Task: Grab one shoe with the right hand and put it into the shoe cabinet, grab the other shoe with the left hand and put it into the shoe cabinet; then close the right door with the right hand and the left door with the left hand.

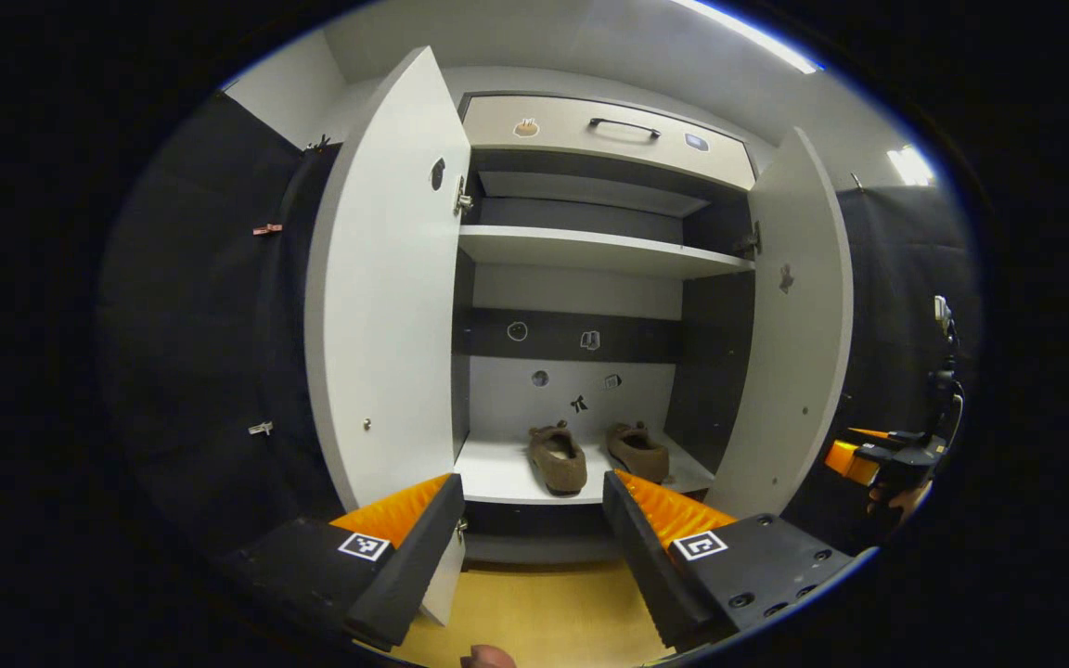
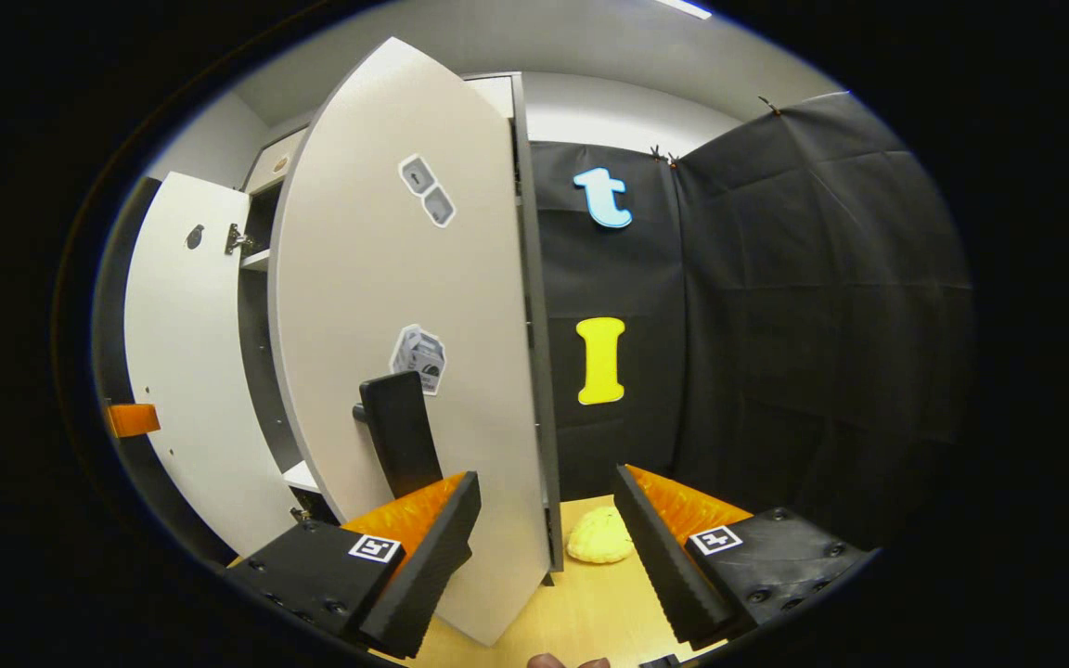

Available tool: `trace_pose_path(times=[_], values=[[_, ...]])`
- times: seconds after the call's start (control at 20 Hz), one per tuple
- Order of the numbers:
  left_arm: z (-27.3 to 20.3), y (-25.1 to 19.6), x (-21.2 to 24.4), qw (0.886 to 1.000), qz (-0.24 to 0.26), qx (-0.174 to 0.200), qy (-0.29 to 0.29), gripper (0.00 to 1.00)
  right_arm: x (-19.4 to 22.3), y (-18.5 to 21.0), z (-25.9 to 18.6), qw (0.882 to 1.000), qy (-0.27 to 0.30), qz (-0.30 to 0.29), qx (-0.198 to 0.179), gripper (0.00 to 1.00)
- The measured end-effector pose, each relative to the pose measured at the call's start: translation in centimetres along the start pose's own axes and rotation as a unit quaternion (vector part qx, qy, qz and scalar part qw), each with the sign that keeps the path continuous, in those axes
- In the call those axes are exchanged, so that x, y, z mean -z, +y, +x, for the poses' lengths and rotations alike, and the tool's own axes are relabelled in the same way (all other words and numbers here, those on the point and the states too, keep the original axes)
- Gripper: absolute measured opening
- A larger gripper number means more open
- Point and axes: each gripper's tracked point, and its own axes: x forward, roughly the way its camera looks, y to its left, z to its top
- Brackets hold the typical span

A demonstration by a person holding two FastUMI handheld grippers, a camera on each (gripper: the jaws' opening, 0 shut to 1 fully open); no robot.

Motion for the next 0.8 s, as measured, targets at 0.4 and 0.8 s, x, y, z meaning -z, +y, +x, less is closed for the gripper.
trace_pose_path(times=[0.4,0.8], values=[[-1.6,7.9,1.4,0.999,-0.012,-0.032,0.004,0.95,-0.2,9.4,2.5,0.999,-0.016,-0.012,-0.027,0.98],[-2.3,12.1,1.3,0.999,-0.001,-0.05,0.001,0.95,0.3,11.4,4.9,0.999,-0.016,0.011,-0.025,0.98]])
